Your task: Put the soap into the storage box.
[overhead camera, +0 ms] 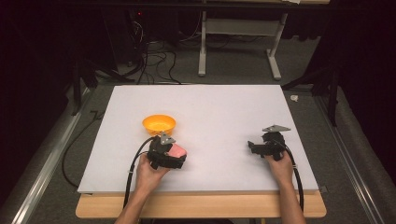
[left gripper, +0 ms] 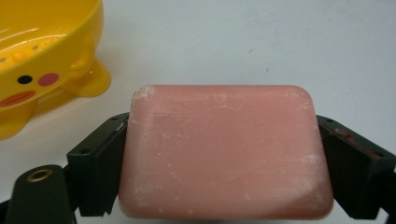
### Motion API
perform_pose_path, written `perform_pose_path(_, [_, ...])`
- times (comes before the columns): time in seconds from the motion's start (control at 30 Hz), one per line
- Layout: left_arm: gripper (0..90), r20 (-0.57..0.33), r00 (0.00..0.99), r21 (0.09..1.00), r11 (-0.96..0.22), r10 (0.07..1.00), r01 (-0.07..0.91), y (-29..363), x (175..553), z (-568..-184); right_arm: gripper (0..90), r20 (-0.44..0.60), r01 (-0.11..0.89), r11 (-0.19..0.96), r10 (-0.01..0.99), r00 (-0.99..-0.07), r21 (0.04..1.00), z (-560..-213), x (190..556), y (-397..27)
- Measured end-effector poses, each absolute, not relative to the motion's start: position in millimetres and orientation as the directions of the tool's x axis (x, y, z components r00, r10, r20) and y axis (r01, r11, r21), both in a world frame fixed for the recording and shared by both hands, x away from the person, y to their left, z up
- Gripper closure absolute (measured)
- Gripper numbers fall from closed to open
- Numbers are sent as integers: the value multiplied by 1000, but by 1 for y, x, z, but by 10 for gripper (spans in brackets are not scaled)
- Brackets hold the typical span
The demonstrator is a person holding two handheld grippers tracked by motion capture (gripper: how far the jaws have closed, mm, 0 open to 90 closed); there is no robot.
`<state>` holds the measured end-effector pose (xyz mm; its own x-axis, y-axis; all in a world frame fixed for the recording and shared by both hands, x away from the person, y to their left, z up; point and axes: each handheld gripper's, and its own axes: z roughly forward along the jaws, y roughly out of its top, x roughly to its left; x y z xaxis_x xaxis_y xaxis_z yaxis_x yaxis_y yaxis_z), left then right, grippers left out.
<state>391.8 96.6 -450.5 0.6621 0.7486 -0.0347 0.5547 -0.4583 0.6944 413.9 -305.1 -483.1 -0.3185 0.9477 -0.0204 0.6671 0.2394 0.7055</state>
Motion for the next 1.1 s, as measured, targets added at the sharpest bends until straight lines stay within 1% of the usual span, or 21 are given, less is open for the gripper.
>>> perform_pose_path(0.57, [138,-38,622,714,-414,782,565,111,385,-438,145,-21,667,239,948,-318,706,-483,414,-305])
perform_pose_path(1.1, [138,-43,571,725,-368,820,582,125,389,-426,145,-22,666,240,947,-319,706,-483,414,-305])
